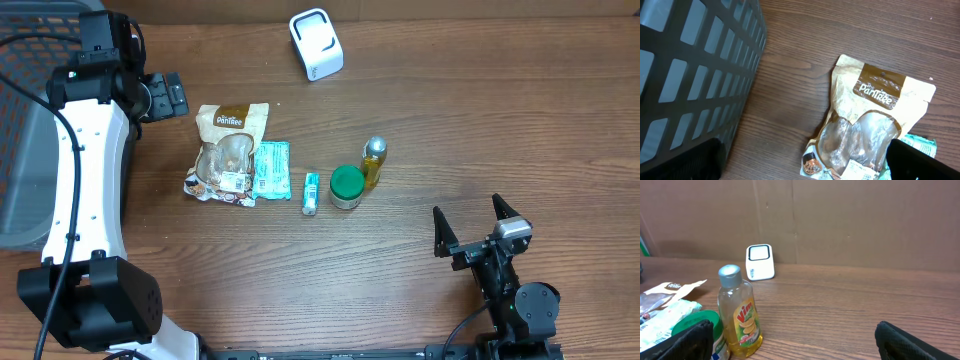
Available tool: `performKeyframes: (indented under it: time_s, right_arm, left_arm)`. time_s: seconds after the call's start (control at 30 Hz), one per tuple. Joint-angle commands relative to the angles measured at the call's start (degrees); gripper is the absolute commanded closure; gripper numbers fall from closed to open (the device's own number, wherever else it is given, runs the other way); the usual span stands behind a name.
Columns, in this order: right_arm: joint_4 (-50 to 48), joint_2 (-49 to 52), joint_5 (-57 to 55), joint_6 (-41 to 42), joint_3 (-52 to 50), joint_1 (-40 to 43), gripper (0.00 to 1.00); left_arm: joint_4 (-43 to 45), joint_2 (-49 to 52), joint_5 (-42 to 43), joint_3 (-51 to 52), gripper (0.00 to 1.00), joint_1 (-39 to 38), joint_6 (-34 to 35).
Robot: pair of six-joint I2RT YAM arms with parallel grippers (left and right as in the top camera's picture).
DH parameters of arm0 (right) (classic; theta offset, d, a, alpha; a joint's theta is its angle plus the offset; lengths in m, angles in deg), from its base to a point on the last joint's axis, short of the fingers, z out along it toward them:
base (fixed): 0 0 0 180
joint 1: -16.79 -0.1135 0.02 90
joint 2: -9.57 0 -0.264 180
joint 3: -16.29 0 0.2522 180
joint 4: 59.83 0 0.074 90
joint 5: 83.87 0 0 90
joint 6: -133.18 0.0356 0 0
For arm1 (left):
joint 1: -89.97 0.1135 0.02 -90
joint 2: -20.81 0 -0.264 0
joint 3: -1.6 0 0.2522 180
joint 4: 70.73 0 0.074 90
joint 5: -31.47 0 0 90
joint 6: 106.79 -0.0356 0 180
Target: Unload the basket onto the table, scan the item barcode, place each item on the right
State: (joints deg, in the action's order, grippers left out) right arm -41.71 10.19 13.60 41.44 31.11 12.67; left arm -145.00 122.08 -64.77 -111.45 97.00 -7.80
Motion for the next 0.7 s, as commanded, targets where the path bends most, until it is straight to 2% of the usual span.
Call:
performKeyframes:
  time_s: [0.0,0.67]
  right_arm:
    - [-0.15,-0.46,-0.28,-0.22,-0.61,0.35,0.0]
    - [-0.17,-0.46,-0.48,-0.22,-0.61,0.35,0.0]
  left_arm:
    - [-0.13,-0.11,-0.76,-0.9,0.0,0.46,-0.22]
    - [-0.13,-0.11,-0.76,-0.9,0.0,0.46,-0.22]
